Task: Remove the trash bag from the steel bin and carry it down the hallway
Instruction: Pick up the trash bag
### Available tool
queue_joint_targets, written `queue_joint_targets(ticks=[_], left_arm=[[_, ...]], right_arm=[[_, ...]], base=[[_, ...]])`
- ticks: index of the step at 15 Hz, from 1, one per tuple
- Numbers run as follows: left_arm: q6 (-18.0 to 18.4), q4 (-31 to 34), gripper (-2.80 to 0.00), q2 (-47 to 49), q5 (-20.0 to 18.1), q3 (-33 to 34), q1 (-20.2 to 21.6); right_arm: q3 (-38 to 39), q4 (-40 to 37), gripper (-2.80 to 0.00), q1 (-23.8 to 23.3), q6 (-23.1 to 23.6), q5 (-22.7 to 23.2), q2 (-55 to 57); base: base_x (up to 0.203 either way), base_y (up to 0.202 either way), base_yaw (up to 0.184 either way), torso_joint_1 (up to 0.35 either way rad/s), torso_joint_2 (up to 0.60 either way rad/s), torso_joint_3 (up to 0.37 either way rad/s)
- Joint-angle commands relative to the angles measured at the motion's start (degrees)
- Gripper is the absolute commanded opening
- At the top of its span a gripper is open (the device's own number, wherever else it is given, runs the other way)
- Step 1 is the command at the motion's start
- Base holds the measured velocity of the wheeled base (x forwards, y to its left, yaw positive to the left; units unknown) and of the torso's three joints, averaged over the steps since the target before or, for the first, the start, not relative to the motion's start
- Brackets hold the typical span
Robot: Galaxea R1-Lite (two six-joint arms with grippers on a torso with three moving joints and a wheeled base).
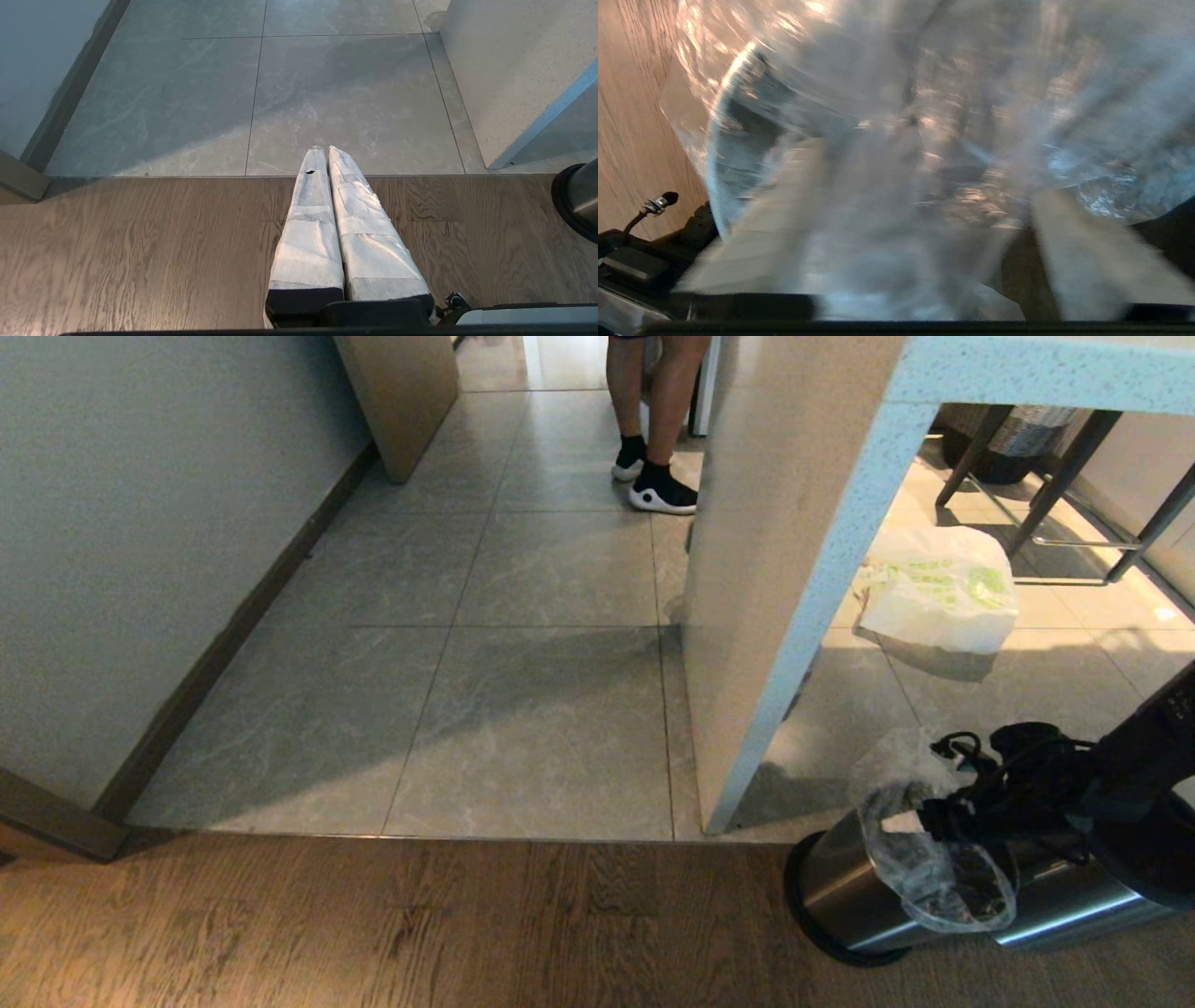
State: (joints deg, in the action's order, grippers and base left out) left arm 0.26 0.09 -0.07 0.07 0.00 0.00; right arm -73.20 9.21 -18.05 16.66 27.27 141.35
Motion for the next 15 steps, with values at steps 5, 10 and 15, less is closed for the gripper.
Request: queue_joint_targets(ticks=[5, 10, 15], left_arm=[[0.00, 0.00, -2.80, 0.07, 0.01, 0.02, 0.00], [0.00, 0.00, -2.80, 0.07, 0.01, 0.04, 0.00], [0.00, 0.00, -2.80, 0.07, 0.01, 0.03, 0.00]], right_arm=[[0.53, -0.35, -2.80, 0.96, -0.53, -0.94, -0.67], [2.22, -1.83, -2.80, 0.95, -2.10, -0.99, -5.43], [7.05, -3.26, -2.80, 0.04, -2.77, -0.93, -14.92]], base=[[0.000, 0.000, 0.000, 0.000, 0.00, 0.000], [0.000, 0.000, 0.000, 0.000, 0.00, 0.000], [0.000, 0.000, 0.000, 0.000, 0.00, 0.000]])
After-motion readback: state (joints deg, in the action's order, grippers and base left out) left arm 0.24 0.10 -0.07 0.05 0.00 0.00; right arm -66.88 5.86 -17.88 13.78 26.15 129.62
